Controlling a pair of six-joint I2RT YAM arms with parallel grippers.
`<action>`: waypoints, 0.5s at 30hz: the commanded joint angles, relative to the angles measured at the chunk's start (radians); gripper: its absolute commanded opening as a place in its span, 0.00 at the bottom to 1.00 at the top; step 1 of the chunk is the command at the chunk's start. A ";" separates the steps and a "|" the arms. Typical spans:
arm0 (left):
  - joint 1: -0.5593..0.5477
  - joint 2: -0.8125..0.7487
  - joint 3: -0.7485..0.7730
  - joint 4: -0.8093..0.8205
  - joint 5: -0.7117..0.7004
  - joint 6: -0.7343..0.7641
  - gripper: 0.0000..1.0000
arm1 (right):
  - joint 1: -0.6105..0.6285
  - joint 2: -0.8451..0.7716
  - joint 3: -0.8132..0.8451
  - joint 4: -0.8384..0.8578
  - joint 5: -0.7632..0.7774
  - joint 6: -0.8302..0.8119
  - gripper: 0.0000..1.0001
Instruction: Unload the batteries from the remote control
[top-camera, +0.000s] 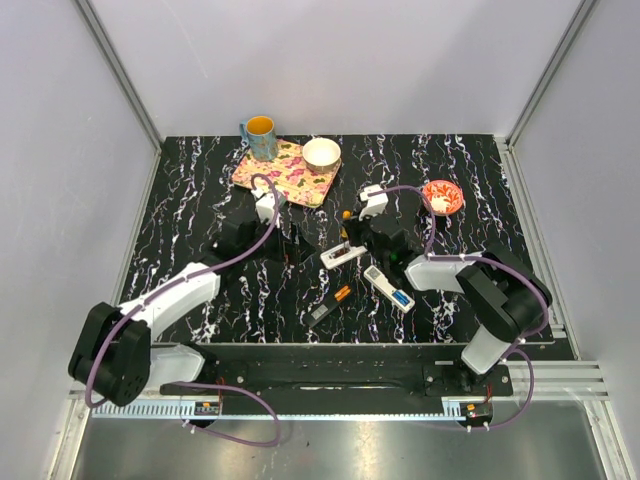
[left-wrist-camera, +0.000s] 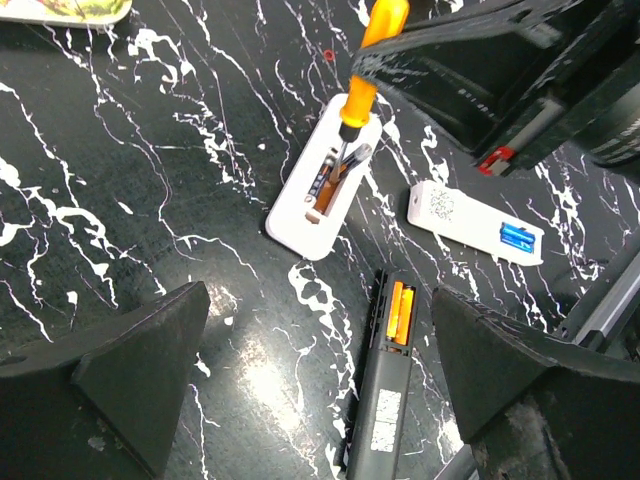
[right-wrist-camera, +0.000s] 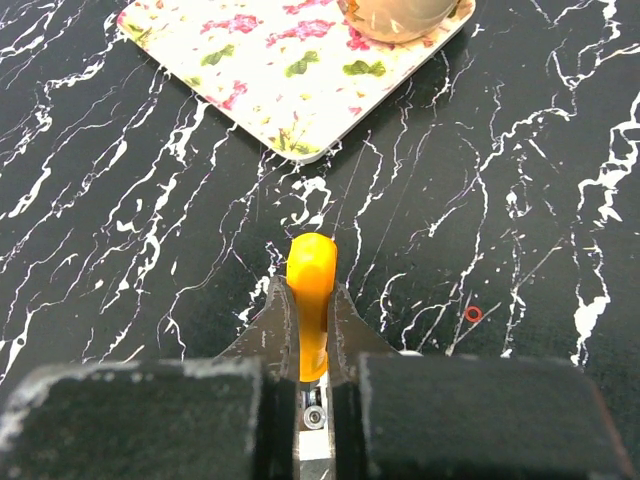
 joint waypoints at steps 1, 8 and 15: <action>0.006 0.039 0.017 0.019 0.026 0.011 0.98 | 0.005 -0.065 -0.008 0.004 0.065 -0.036 0.00; 0.004 0.064 0.016 0.022 0.031 0.017 0.97 | 0.005 -0.101 -0.014 -0.015 0.115 -0.076 0.00; 0.006 0.102 0.024 0.028 0.038 0.022 0.96 | -0.003 -0.098 -0.008 -0.032 0.168 -0.127 0.00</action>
